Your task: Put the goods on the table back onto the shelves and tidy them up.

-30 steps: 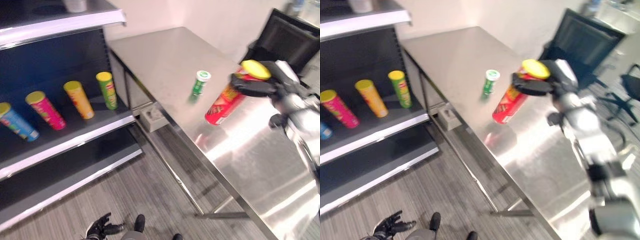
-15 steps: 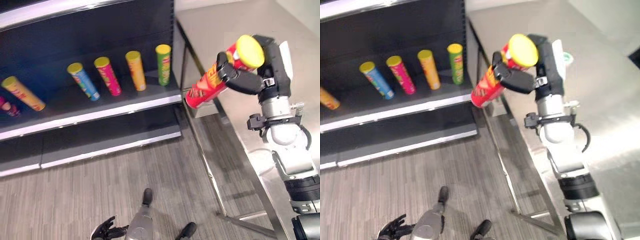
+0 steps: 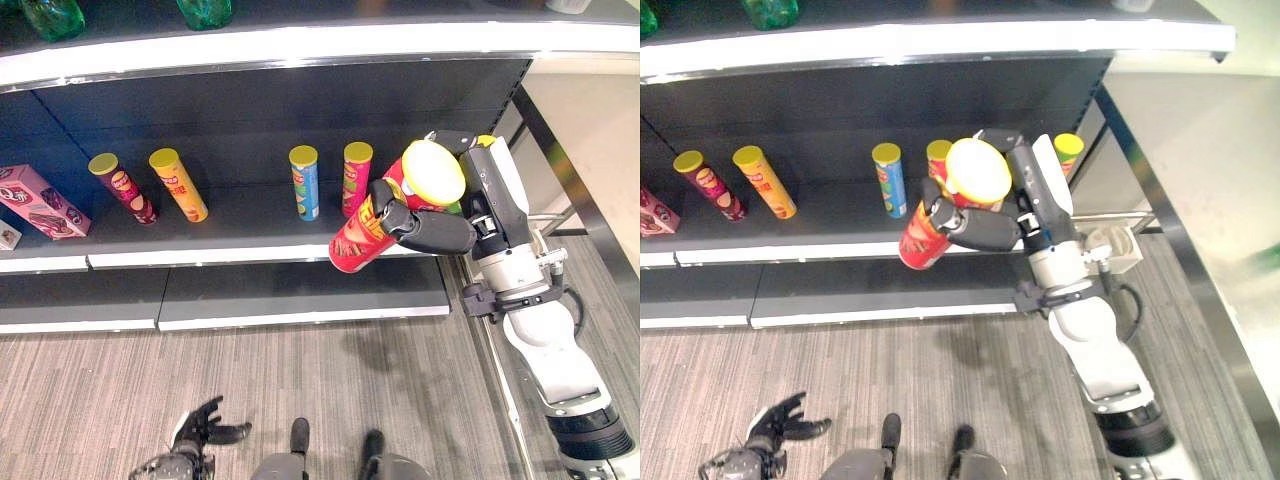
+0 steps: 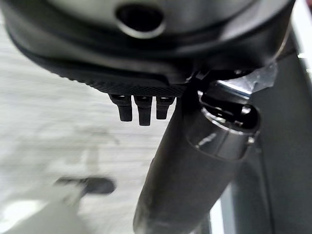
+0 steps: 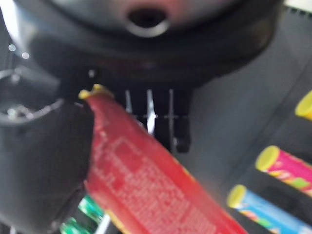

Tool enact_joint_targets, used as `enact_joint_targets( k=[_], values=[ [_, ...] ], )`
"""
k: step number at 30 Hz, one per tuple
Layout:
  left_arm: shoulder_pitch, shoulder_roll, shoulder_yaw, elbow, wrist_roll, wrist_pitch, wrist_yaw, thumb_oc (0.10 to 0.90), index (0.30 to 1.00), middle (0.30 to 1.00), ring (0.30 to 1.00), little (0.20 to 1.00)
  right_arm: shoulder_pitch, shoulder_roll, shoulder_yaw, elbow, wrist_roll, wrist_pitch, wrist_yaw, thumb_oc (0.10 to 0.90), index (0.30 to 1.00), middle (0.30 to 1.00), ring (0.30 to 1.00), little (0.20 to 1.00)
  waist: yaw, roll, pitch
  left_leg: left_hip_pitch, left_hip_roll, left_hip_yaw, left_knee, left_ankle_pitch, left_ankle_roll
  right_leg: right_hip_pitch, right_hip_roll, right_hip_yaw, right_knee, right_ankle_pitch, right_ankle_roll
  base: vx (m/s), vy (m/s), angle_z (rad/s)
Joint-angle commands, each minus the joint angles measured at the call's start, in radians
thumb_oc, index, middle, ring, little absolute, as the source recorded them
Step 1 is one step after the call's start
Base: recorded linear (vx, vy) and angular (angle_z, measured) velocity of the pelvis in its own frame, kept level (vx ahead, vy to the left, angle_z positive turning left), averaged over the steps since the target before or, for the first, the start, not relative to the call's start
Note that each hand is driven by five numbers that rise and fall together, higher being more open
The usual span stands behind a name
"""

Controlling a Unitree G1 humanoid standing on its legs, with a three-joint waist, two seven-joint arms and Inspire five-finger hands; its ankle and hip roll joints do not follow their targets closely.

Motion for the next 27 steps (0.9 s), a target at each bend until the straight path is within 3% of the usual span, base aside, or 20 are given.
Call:
enact_joint_targets(
  k=[1,4,5,6,7,10,11,14,19,21,22,23,25,27],
  values=[
    [-0.02,0.024,-0.014,-0.037,-0.004,-0.037,-0.016,0.8,0.9,0.9,0.9,0.9,-0.159,-0.001,-0.029,-0.092,0.015,-0.098,-0.002,0.4,0.3,0.3,0.3,0.3,0.027,-0.039,-0.046,-0.023,-0.07,0.013,-0.012,-0.08,-0.044,0.07,-0.044,-0.115,-0.171,0.07,0.075,0.01,-0.052,0.53],
    [-0.023,0.015,-0.034,-0.062,-0.011,-0.037,-0.019,0.8,0.9,0.9,0.9,0.9,-0.151,-0.022,-0.017,-0.073,0.001,-0.093,0.0,0.4,0.3,0.3,0.3,0.3,0.029,-0.041,-0.02,-0.08,-0.068,0.04,0.091,-0.096,-0.053,0.085,-0.069,-0.157,-0.2,0.076,0.081,-0.03,0.039,0.31],
    [-0.026,0.01,-0.038,-0.074,-0.024,-0.035,-0.018,0.8,0.9,0.9,0.9,0.9,-0.161,-0.04,-0.002,-0.059,-0.019,-0.082,-0.01,0.4,0.3,0.3,0.3,0.3,0.033,-0.036,0.002,-0.139,-0.024,0.081,0.149,-0.086,-0.078,0.09,-0.095,-0.175,-0.203,0.076,0.087,-0.07,0.116,0.65],
    [-0.026,0.009,-0.037,-0.074,-0.024,-0.035,-0.018,0.8,0.9,0.9,0.9,0.9,-0.163,-0.04,0.0,-0.057,-0.019,-0.082,-0.011,0.4,0.3,0.3,0.3,0.3,0.032,-0.035,0.002,-0.143,-0.023,0.081,0.156,-0.091,-0.079,0.088,-0.094,-0.175,-0.203,0.076,0.086,0.0,0.199,0.77],
    [-0.018,0.005,-0.035,-0.067,-0.017,-0.034,-0.016,0.8,0.9,0.9,0.9,0.9,-0.166,-0.042,0.012,-0.048,-0.036,-0.073,-0.01,0.4,0.3,0.3,0.3,0.3,0.035,-0.042,-0.006,-0.148,0.039,0.082,0.128,-0.077,-0.091,0.09,-0.117,-0.18,-0.205,0.077,0.099,0.08,0.157,0.78],
    [-0.012,0.02,-0.041,-0.05,0.005,-0.032,-0.006,0.8,0.9,0.9,0.9,0.9,-0.176,-0.037,0.044,-0.017,-0.059,-0.064,-0.019,0.4,0.3,0.3,0.3,0.3,0.044,-0.045,-0.019,-0.15,0.138,0.043,0.067,-0.022,-0.113,0.086,-0.143,-0.173,-0.203,0.049,0.117,0.15,0.222,0.31],
    [-0.003,0.026,-0.044,-0.053,0.006,-0.031,-0.001,0.8,0.9,0.9,0.9,0.9,-0.181,-0.031,0.057,-0.009,-0.065,-0.056,-0.017,0.4,0.3,0.3,0.3,0.3,0.046,-0.021,-0.036,-0.119,0.162,0.001,-0.001,-0.006,-0.13,0.096,-0.141,-0.166,-0.201,0.032,0.124,0.23,0.306,-0.17],
    [0.0,0.029,-0.048,-0.045,0.021,-0.028,-0.003,0.8,0.9,0.9,0.9,0.9,-0.199,-0.011,0.062,0.005,-0.086,-0.043,-0.03,0.4,0.3,0.3,0.3,0.3,0.041,0.01,-0.061,-0.096,0.127,0.008,-0.012,-0.038,-0.147,0.102,-0.182,-0.173,-0.202,0.063,0.142,0.14,0.291,-0.23],
    [-0.009,0.042,-0.025,-0.023,0.015,-0.035,0.012,0.8,0.9,0.9,0.9,0.9,-0.249,0.029,0.094,0.007,-0.123,-0.028,-0.041,0.4,0.3,0.3,0.3,0.3,0.065,0.007,-0.058,-0.061,0.086,0.069,-0.012,-0.067,-0.123,0.085,-0.246,-0.162,-0.201,0.112,0.168,0.05,0.236,-0.19],
    [-0.009,0.041,-0.011,0.013,0.017,-0.034,0.021,0.8,0.9,0.9,0.9,0.9,-0.276,0.022,0.106,0.02,-0.15,-0.013,-0.048,0.4,0.3,0.3,0.3,0.3,0.082,0.006,-0.056,-0.056,0.046,0.077,-0.012,-0.084,-0.095,0.084,-0.295,-0.169,-0.197,0.122,0.195,0.09,0.349,-0.06],
    [-0.002,0.043,-0.012,0.011,0.019,-0.031,0.017,0.8,0.9,0.9,0.9,0.9,-0.287,0.018,0.118,0.026,-0.171,-0.004,-0.043,0.4,0.3,0.3,0.3,0.3,0.093,0.01,-0.048,-0.043,0.006,0.075,-0.012,-0.106,-0.06,0.046,-0.34,-0.156,-0.092,0.115,0.204,0.08,0.344,0.12],
    [0.0,0.044,-0.013,0.009,0.024,-0.03,0.016,0.8,0.9,0.9,0.9,0.9,-0.3,0.018,0.127,0.033,-0.181,-0.001,-0.043,0.4,0.3,0.3,0.3,0.3,0.096,0.015,-0.042,-0.034,-0.003,0.076,-0.012,-0.112,-0.05,0.029,-0.353,-0.145,-0.047,0.115,0.204,0.05,0.349,0.03],
    [-0.003,0.054,-0.014,0.0,0.021,-0.03,0.016,0.8,0.9,0.9,0.9,0.9,-0.333,0.016,0.157,0.061,-0.2,0.004,-0.054,0.4,0.3,0.3,0.3,0.3,0.098,0.027,-0.017,-0.022,-0.013,0.07,-0.012,-0.118,-0.034,-0.017,-0.357,-0.12,0.042,0.121,0.196,0.0,0.139,-0.09],
    [-0.022,0.066,-0.027,-0.017,-0.001,-0.039,0.023,0.8,0.9,0.9,0.9,0.9,-0.408,0.015,0.188,0.097,-0.204,0.006,-0.073,0.4,0.3,0.3,0.3,0.3,0.104,0.029,0.017,-0.025,-0.013,0.05,-0.012,-0.124,-0.036,-0.085,-0.324,-0.068,-0.004,0.156,0.19,-0.02,-0.015,-0.22]
  ],
)
